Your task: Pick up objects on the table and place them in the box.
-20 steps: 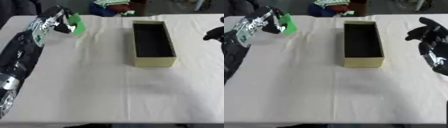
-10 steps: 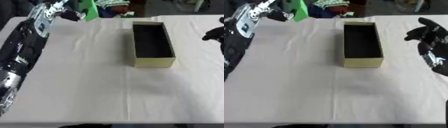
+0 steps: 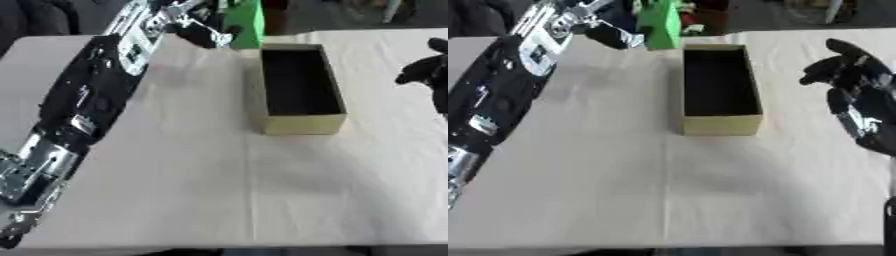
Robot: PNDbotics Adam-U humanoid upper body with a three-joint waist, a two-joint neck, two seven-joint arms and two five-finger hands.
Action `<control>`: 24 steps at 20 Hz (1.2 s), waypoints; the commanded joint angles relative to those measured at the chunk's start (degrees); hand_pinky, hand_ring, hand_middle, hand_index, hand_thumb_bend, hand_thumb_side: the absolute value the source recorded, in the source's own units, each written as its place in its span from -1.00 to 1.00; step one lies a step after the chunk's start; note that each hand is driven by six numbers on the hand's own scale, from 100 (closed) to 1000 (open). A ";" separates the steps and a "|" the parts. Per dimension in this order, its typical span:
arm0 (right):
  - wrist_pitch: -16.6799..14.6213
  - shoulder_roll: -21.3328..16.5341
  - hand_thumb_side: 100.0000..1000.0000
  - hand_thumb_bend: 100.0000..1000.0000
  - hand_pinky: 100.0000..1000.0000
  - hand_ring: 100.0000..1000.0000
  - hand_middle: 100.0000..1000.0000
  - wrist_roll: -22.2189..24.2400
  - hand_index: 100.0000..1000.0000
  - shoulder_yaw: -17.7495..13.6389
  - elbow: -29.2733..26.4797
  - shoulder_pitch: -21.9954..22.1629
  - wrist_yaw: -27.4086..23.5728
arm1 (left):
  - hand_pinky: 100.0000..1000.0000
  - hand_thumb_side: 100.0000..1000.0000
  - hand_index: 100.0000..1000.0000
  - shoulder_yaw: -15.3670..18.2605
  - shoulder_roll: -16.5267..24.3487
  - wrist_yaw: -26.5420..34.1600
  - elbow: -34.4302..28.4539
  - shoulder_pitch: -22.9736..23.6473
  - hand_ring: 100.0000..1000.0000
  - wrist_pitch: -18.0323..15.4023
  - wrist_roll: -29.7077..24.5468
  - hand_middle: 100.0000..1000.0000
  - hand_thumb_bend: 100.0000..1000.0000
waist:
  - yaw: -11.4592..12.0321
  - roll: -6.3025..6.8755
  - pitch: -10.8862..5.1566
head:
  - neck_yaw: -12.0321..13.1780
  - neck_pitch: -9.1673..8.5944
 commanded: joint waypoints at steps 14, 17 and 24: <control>-0.60 -0.30 -0.18 -1.00 0.64 0.39 0.35 1.45 0.94 0.41 -0.39 -1.40 -0.83 | 0.15 -0.81 0.68 -4.87 -5.21 -4.14 -0.31 1.50 -0.02 -4.37 -5.38 -0.02 -1.00 | -0.79 -0.52 -0.36 | 0.39 0.27; -0.68 -0.33 -0.19 -1.00 0.64 0.39 0.35 1.53 0.94 0.39 -0.31 -1.37 -0.73 | 0.22 -0.82 0.72 -4.80 -5.25 -5.25 -0.13 1.75 0.08 -4.10 -5.68 0.15 -1.00 | -0.76 -0.53 -0.37 | 0.33 0.27; -0.76 -0.38 -0.19 -1.00 0.64 0.39 0.35 1.42 0.94 0.37 -0.42 -1.25 -0.57 | 0.36 0.12 0.82 -3.96 -4.38 -7.07 -0.98 1.81 0.27 -2.32 -2.99 0.47 -0.79 | -0.55 -0.52 -0.48 | 0.19 0.27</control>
